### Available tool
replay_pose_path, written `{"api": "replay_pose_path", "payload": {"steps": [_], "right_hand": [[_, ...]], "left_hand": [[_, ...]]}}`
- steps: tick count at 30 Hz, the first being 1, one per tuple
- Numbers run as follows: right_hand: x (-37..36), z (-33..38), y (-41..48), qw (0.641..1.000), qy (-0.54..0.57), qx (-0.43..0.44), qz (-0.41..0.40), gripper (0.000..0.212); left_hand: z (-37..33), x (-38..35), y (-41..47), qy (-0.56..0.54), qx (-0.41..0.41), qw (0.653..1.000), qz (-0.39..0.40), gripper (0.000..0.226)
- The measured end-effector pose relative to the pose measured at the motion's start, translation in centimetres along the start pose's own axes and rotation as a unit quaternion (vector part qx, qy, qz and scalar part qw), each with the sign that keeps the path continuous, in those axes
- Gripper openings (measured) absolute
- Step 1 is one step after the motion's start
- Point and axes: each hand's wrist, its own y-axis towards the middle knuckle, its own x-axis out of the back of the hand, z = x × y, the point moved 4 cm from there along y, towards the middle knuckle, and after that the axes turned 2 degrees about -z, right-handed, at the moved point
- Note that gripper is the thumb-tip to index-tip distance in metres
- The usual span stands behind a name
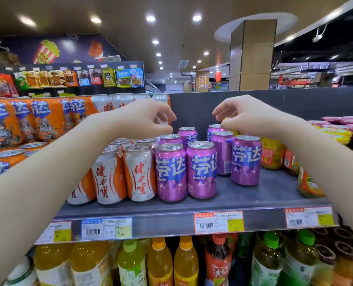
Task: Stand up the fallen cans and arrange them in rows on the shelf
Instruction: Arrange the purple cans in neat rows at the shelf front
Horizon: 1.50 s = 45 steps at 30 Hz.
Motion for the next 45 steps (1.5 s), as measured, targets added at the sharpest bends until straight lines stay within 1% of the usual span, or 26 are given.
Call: {"api": "replay_pose_path", "payload": {"steps": [2, 4, 6, 7, 9, 12, 16, 18, 22, 24, 26, 28, 30, 31, 32, 34, 35, 37, 39, 40, 41, 42, 45], "right_hand": [[-0.7, -0.5, 1.7, 0.993, -0.113, -0.008, 0.040, 0.042], [-1.8, -1.0, 2.7, 0.971, -0.209, -0.034, 0.110, 0.055], [-2.7, -1.7, 3.3, 0.950, -0.265, -0.059, 0.154, 0.061], [-3.0, -1.8, 3.4, 0.945, -0.275, -0.065, 0.165, 0.062], [-3.3, -1.9, 3.7, 0.944, -0.273, -0.066, 0.171, 0.063], [-3.3, -1.9, 4.0, 0.953, -0.251, -0.056, 0.160, 0.065], [-3.3, -2.1, 4.2, 0.963, -0.217, -0.065, 0.148, 0.059], [-3.8, -2.1, 4.8, 0.964, -0.219, -0.068, 0.134, 0.055], [-4.8, -1.4, 5.9, 0.967, -0.210, -0.098, 0.106, 0.073], [-5.2, -1.2, 6.2, 0.960, -0.231, -0.100, 0.124, 0.078], [-5.2, -1.2, 6.1, 0.951, -0.249, -0.092, 0.162, 0.079], [-4.7, -1.1, 5.6, 0.938, -0.259, -0.073, 0.219, 0.065], [-4.3, -1.2, 5.1, 0.933, -0.227, -0.067, 0.270, 0.048], [-4.2, -1.4, 4.9, 0.935, -0.191, -0.072, 0.290, 0.046], [-4.2, -1.6, 4.8, 0.938, -0.154, -0.074, 0.302, 0.049], [-4.2, -2.0, 4.9, 0.949, -0.090, -0.066, 0.294, 0.055], [-4.4, -2.2, 5.0, 0.956, -0.072, -0.060, 0.277, 0.053], [-4.5, -2.1, 5.1, 0.970, -0.089, -0.051, 0.220, 0.046], [-4.9, -2.0, 5.4, 0.972, -0.141, -0.055, 0.180, 0.062], [-5.2, -2.0, 5.4, 0.970, -0.155, -0.060, 0.178, 0.071], [-5.4, -1.9, 5.5, 0.968, -0.158, -0.065, 0.184, 0.074], [-5.4, -1.7, 5.5, 0.966, -0.155, -0.066, 0.197, 0.073], [-4.8, -1.1, 5.0, 0.963, -0.109, -0.040, 0.241, 0.051]], "left_hand": [[0.1, -0.6, 1.5, 0.031, 0.002, 0.999, 0.038, 0.040], [0.1, -1.5, 2.6, 0.051, 0.005, 0.994, 0.095, 0.048], [0.2, -2.4, 3.2, 0.054, 0.010, 0.987, 0.148, 0.051], [0.3, -2.7, 3.3, 0.055, 0.013, 0.984, 0.167, 0.052], [0.4, -3.2, 3.6, 0.062, 0.012, 0.982, 0.181, 0.049], [0.6, -3.3, 3.8, 0.061, 0.010, 0.982, 0.180, 0.045], [0.6, -3.5, 3.9, 0.040, 0.013, 0.985, 0.170, 0.043], [0.6, -3.6, 3.9, 0.037, 0.015, 0.987, 0.157, 0.046], [0.6, -3.4, 3.9, 0.037, 0.015, 0.985, 0.165, 0.048], [0.6, -3.2, 3.8, 0.033, 0.010, 0.984, 0.174, 0.046], [0.5, -3.1, 3.6, 0.020, 0.005, 0.983, 0.180, 0.043], [0.5, -3.0, 3.4, 0.002, 0.001, 0.982, 0.187, 0.041], [0.5, -2.8, 3.2, -0.021, 0.000, 0.980, 0.197, 0.041], [0.5, -2.8, 3.1, -0.030, 0.001, 0.979, 0.200, 0.042], [0.5, -2.8, 3.0, -0.036, 0.002, 0.979, 0.203, 0.042], [0.5, -2.8, 3.0, -0.040, 0.003, 0.978, 0.206, 0.043], [0.5, -2.9, 3.0, -0.042, 0.004, 0.977, 0.207, 0.043], [0.5, -2.9, 3.0, -0.047, 0.009, 0.976, 0.211, 0.043], [0.7, -2.9, 2.9, -0.052, 0.016, 0.975, 0.213, 0.042], [0.7, -3.0, 2.9, -0.054, 0.018, 0.976, 0.212, 0.040], [0.7, -3.0, 2.9, -0.057, 0.019, 0.977, 0.207, 0.038], [0.7, -3.0, 2.8, -0.059, 0.022, 0.977, 0.202, 0.036], [0.8, -3.2, 2.8, -0.064, 0.029, 0.978, 0.194, 0.036]]}}
